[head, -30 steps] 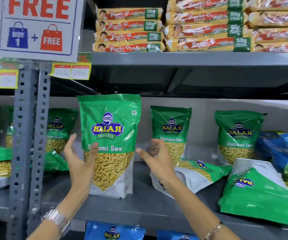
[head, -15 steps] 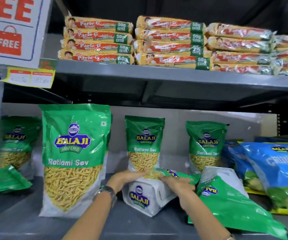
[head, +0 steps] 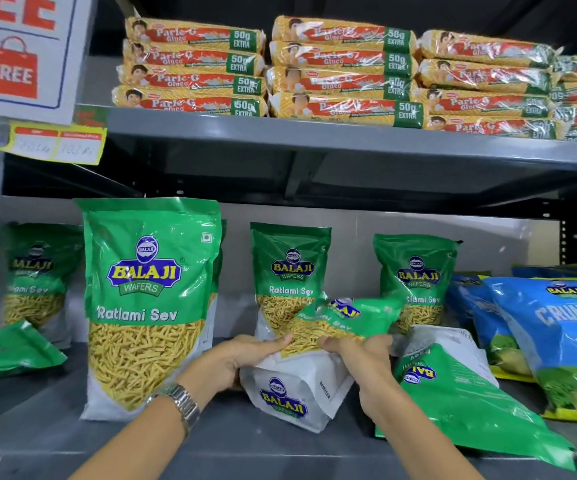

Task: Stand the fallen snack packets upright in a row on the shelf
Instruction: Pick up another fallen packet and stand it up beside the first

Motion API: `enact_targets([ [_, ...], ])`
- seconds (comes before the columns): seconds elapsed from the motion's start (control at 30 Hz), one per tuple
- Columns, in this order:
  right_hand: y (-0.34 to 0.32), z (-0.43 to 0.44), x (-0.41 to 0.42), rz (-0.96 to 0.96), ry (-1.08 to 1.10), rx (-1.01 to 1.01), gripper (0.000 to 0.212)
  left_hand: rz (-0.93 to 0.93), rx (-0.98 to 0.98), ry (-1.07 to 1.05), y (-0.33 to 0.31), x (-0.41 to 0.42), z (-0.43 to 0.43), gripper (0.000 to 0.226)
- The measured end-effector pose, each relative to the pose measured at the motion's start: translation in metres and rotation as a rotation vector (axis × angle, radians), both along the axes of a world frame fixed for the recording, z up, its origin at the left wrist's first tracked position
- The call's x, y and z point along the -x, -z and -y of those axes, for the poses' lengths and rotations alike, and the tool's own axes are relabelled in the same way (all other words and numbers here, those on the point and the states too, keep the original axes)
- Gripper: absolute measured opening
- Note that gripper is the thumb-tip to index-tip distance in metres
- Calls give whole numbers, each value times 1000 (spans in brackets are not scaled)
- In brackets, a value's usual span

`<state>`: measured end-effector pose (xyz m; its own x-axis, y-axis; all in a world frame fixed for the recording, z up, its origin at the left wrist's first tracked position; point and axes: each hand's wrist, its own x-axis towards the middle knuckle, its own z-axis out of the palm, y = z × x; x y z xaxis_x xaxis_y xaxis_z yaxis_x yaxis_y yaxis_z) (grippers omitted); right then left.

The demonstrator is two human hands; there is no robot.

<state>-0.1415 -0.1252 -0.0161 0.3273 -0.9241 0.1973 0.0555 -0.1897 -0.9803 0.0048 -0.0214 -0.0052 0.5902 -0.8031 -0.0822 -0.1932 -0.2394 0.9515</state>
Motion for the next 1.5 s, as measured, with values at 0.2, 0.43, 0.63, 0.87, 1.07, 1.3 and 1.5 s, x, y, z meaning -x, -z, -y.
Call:
enact_targets([
  [0.2,-20,17,5,6,-146,170,120,-26,250,-18,8,1,4,84],
  [0.43,-17,41,-3,27,-329,376,124,148,371,-160,21,-3,16,87],
  [0.63,-8,65,-8,106,-383,321,84,262,256,-85,20,-6,13,95],
  [0.87,-17,80,-14,218,-285,126,26,121,697,-254,-55,-3,24,71],
  [1.07,-4,76,-19,56,-215,332,20,-115,876,-406,-107,-13,49,33],
  [1.3,-4,85,-13,-250,-63,588,30,112,1007,-669,-120,-28,70,13],
  [1.5,-7,77,-14,-177,-116,481,17,134,1034,-640,-107,-23,64,28],
])
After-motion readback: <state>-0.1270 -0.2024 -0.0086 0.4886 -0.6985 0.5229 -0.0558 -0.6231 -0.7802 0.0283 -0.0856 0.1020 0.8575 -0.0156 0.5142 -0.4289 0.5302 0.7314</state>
